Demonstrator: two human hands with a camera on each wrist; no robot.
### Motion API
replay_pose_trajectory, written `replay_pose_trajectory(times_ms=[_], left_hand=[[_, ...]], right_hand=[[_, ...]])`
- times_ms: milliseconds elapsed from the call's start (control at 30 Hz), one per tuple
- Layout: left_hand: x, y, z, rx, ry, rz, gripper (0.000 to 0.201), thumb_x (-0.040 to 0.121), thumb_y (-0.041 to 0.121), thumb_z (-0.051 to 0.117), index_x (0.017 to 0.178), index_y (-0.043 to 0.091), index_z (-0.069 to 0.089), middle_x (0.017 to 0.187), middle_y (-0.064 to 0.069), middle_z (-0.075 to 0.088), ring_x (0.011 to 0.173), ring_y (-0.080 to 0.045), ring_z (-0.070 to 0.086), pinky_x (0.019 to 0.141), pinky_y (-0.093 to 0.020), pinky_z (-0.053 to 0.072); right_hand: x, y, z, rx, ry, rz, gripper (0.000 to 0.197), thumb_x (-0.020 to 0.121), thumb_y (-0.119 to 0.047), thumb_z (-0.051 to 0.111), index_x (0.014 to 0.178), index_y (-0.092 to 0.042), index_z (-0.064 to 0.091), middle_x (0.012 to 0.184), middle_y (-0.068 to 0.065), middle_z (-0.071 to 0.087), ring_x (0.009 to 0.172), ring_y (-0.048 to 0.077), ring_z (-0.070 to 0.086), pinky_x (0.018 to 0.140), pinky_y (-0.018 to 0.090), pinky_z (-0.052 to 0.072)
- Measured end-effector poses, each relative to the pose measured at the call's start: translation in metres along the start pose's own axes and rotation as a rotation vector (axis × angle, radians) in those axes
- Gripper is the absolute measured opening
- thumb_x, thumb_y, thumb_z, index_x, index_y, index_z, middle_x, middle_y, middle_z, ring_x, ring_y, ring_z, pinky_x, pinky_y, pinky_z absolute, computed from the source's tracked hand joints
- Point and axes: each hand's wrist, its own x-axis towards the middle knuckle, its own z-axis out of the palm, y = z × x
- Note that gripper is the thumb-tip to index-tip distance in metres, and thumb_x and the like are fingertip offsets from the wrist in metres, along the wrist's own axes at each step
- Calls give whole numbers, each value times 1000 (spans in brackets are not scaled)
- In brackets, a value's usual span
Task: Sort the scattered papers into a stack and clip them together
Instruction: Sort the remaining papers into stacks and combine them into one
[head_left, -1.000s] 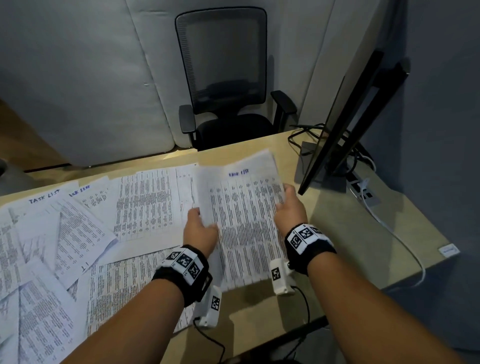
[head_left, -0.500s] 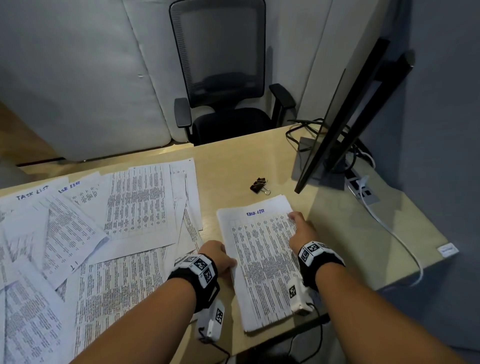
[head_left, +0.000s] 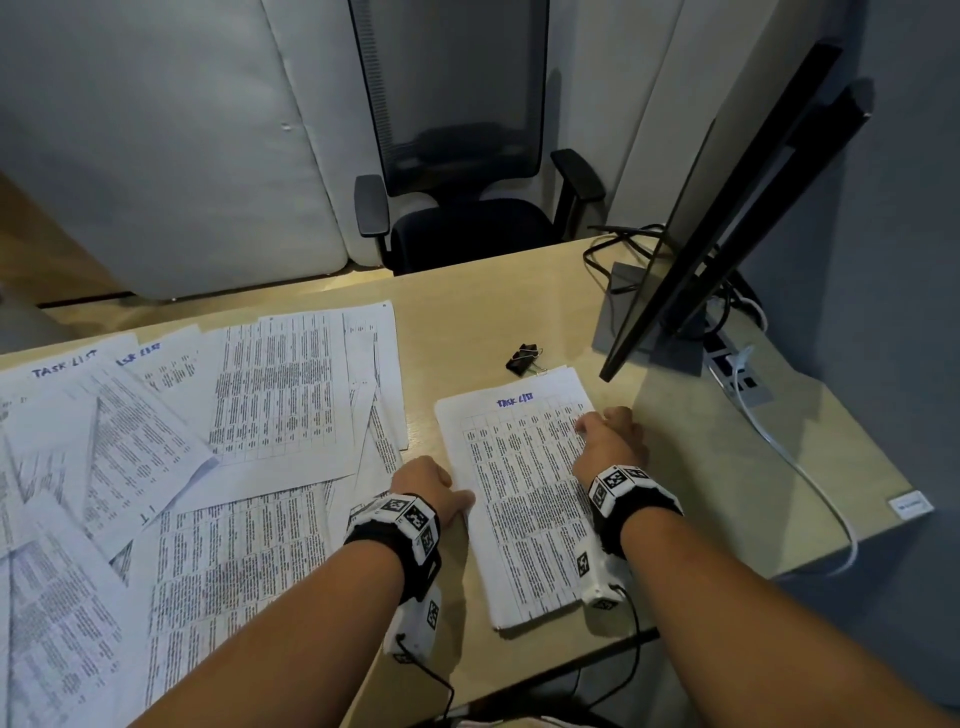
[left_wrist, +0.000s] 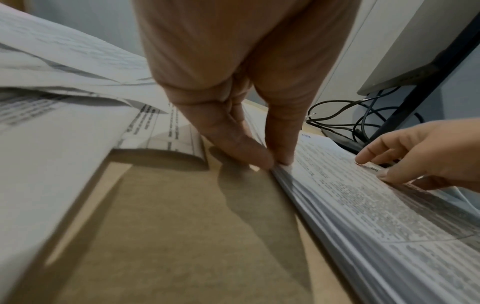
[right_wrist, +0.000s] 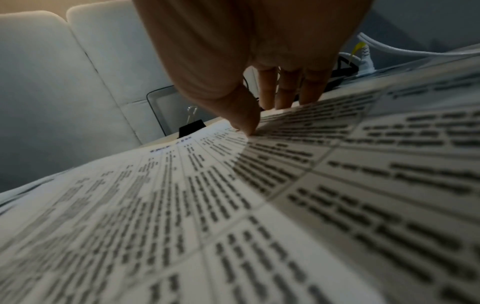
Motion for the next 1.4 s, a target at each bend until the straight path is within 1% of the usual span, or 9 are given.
replay_pose_trajectory(times_ms=[100, 167, 233, 333, 833, 1033, 1167, 1300, 1400], left_hand=[[-3, -3, -3, -126, 82, -11, 28, 72, 28, 77, 87, 16, 57, 88, -2, 65, 79, -23, 66, 70, -33, 56], [-5, -5, -11, -199, 100, -32, 21, 80, 22, 70, 95, 15, 57, 92, -4, 66, 74, -26, 69, 63, -34, 59], [-4, -13, -19, -190, 132, -35, 17, 85, 19, 65, 100, 15, 58, 94, -5, 65, 71, -21, 67, 53, -27, 53], [-2, -30, -34, -126, 185, -9, 22, 87, 9, 56, 108, 14, 62, 104, -6, 67, 87, -20, 63, 67, -22, 44], [-6, -167, -120, -111, 312, -131, 31, 88, 11, 54, 117, 14, 63, 126, -10, 57, 104, -25, 61, 83, -29, 50], [-7, -217, -154, 135, 405, -223, 61, 79, 13, 65, 134, 32, 47, 151, -5, 26, 136, -32, 27, 107, -51, 33], [2, -262, -170, 203, 235, -328, 97, 79, 38, 73, 149, 42, 7, 160, -1, -13, 146, -38, -8, 111, -67, 13], [8, -294, -165, 270, 184, -266, 114, 68, 67, 68, 151, 35, -2, 161, -9, 0, 147, -37, 2, 113, -63, 17], [7, -299, -167, 256, 212, -240, 114, 64, 72, 67, 151, 34, 3, 158, -10, 9, 145, -38, 10, 113, -59, 19]], right_hand=[[-6, -14, 2, -86, 51, -101, 37, 78, -4, 52, 107, -27, 58, 133, 2, 33, 118, 28, 32, 102, 42, 33], [-10, -26, 5, -87, 54, -147, 39, 80, -6, 54, 112, -28, 58, 135, 2, 36, 121, 27, 34, 102, 41, 34], [-16, -42, 10, -60, 32, -170, 39, 81, -7, 54, 114, -28, 58, 131, 1, 41, 119, 25, 37, 99, 38, 34], [-27, -67, 20, -62, -22, -194, 38, 83, -6, 54, 115, -26, 58, 126, 3, 44, 117, 25, 38, 96, 36, 35], [-76, -187, 74, 98, -243, -386, 26, 93, -14, 48, 107, -10, 69, 116, 12, 64, 105, 28, 61, 90, 28, 46], [-84, -220, 98, 162, -194, -237, 27, 92, -12, 49, 111, -3, 65, 115, 17, 64, 106, 31, 59, 84, 27, 45], [-80, -241, 110, 219, -222, -77, 25, 88, -15, 52, 108, 0, 57, 113, 19, 61, 101, 33, 58, 78, 28, 44], [-81, -260, 123, 283, -318, -50, 47, 89, -25, 54, 129, -2, 45, 127, 16, 56, 115, 33, 54, 96, 35, 45], [-82, -268, 125, 269, -247, -105, 31, 91, -16, 50, 119, -2, 49, 118, 18, 54, 116, 35, 53, 91, 32, 42]])
